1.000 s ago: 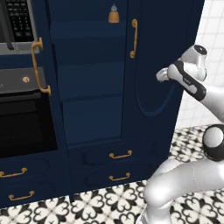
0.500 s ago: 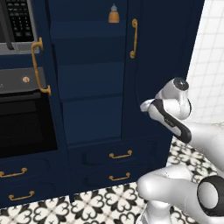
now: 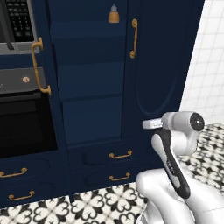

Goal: Pick the honey bottle and place it on the digital scale for weighing, and close the cabinet.

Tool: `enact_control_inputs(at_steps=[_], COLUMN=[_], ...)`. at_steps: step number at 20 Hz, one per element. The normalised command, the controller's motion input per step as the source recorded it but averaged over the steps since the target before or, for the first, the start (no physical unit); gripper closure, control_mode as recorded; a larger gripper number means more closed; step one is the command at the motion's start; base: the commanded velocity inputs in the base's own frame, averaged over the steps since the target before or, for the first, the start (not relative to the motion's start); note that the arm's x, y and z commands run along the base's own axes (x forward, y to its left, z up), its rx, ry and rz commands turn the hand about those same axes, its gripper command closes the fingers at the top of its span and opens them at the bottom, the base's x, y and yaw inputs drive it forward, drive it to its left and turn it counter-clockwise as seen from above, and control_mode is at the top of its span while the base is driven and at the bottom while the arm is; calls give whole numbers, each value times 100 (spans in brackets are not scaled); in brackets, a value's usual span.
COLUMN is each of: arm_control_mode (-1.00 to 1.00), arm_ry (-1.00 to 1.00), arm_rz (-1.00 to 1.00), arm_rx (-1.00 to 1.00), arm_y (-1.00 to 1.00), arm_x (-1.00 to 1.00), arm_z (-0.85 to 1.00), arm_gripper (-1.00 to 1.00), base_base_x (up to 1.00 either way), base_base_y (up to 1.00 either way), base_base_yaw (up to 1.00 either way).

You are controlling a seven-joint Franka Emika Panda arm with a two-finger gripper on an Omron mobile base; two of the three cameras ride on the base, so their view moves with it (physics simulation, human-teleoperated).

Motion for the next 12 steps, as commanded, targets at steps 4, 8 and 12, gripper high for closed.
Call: enact_control_inputs(at_steps=[4,8,12], arm_control_mode=[-100,-100,-100], arm_ry=[-48,-39,-38], arm_rz=[0,0,0], arm_rx=[17,15,16], arm_y=[67,99,100], arm_x=[-81,-49,-72], arm_z=[0,-11,-11], arm_gripper=[-100,-100,-100], base_base_x=[0,0,0], base_base_y=[0,0,0], base_base_yaw=[0,0,0])
